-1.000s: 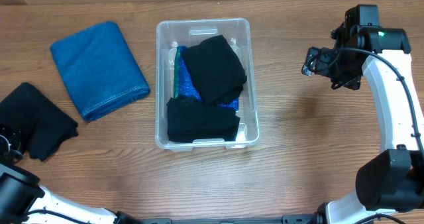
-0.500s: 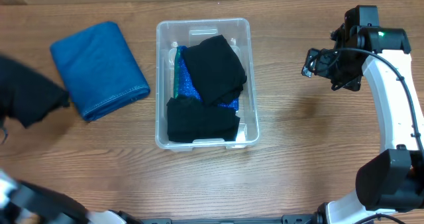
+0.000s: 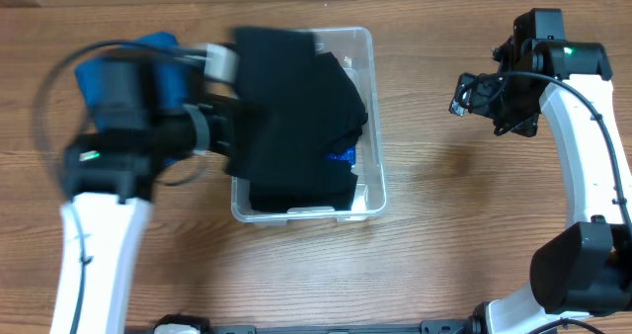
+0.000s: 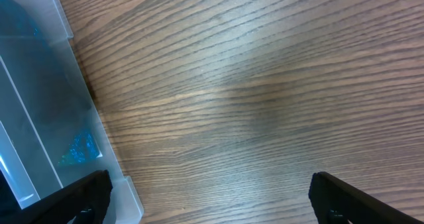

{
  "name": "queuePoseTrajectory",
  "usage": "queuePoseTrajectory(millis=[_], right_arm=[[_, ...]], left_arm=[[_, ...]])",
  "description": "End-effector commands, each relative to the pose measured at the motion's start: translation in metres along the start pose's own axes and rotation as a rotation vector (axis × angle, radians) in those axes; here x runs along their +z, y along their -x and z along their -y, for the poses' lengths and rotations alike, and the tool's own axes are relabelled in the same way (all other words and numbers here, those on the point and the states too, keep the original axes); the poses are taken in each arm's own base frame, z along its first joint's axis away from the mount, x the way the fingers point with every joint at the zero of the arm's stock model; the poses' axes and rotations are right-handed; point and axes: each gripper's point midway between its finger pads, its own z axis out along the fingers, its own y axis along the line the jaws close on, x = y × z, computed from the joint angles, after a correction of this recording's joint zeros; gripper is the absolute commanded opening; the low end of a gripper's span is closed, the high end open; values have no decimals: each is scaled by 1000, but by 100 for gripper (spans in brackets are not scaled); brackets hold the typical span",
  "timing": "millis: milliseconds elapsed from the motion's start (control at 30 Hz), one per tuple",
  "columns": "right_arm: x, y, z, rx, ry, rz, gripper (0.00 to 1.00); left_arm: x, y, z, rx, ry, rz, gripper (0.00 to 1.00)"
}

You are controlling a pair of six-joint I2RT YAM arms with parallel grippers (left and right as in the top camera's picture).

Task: Pack container
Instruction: 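Carry the black cloth with the left gripper and press it into the bin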

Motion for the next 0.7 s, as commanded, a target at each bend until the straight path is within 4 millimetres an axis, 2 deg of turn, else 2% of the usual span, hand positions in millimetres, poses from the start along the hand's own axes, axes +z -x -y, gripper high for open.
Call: queuePoseTrajectory(millis=[0,133,300,533,667], right_arm=[[0,0,-1,-10,3,3,100],[0,-1,-1,-9,2,0,100],[0,-1,-1,-9,1,-2,100],[0,-1,-1,-9,1,-1,100],[0,-1,-1,-9,1,-2,100]], left_arm=[[50,-22,17,247,33,-137,4],[95,-47,14,286,62,-266,4],[120,-62,-1,258,77,-350,4],[124,-66,-14,286,127,-374,6],[118,-77,-20,264,152,-425,5]])
